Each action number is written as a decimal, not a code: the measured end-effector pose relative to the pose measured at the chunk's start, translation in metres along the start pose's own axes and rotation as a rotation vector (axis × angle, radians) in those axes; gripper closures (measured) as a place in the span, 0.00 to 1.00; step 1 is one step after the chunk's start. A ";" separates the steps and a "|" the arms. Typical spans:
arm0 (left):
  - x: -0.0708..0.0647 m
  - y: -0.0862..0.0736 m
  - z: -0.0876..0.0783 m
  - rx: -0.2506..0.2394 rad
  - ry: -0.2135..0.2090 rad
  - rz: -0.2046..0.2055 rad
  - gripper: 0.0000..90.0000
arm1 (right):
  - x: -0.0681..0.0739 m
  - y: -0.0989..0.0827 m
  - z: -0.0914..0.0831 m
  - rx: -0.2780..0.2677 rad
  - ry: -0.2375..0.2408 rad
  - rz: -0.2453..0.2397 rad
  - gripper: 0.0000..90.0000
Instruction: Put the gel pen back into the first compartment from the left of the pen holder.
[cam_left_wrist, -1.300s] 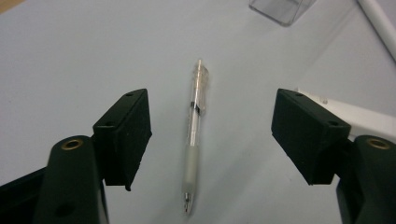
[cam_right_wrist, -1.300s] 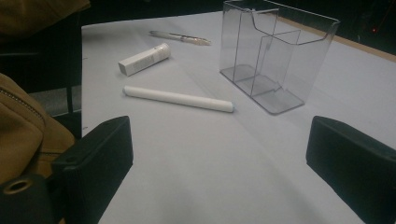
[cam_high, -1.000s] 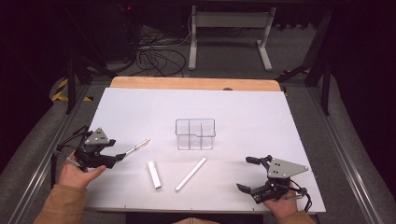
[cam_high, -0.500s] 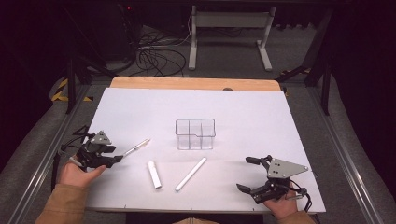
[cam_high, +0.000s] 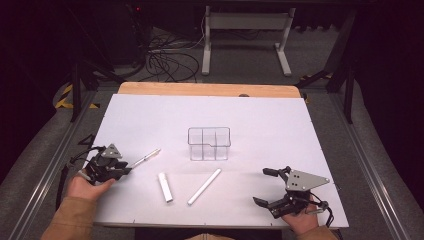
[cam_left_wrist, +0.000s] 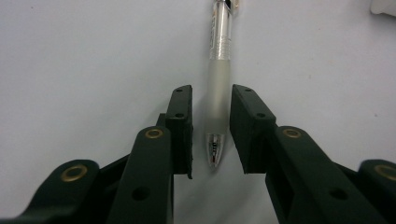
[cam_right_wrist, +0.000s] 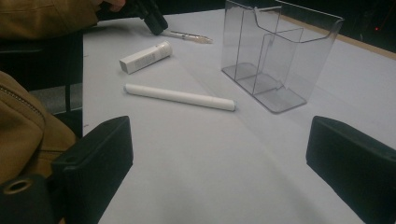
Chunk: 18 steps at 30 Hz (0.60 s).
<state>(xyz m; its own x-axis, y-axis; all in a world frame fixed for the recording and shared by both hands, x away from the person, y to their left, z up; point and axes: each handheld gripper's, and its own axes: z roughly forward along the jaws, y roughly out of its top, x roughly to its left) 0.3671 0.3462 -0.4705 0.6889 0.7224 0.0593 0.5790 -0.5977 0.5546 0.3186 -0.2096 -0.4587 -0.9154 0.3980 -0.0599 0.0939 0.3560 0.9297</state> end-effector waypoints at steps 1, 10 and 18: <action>0.001 0.000 0.000 0.000 -0.012 -0.005 0.81 | 0.000 0.000 0.000 0.000 0.000 0.001 0.09; 0.001 0.001 0.000 0.006 -0.021 0.026 0.88 | 0.000 0.000 0.000 -0.001 0.002 0.002 0.09; 0.000 0.004 -0.012 -0.026 -0.035 0.041 0.89 | 0.000 0.000 0.001 0.002 0.005 0.000 0.09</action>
<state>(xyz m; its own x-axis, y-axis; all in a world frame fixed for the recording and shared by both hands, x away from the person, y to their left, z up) 0.3641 0.3479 -0.4589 0.7269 0.6846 0.0539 0.5384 -0.6169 0.5741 0.3190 -0.2092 -0.4590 -0.9172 0.3942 -0.0580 0.0950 0.3576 0.9291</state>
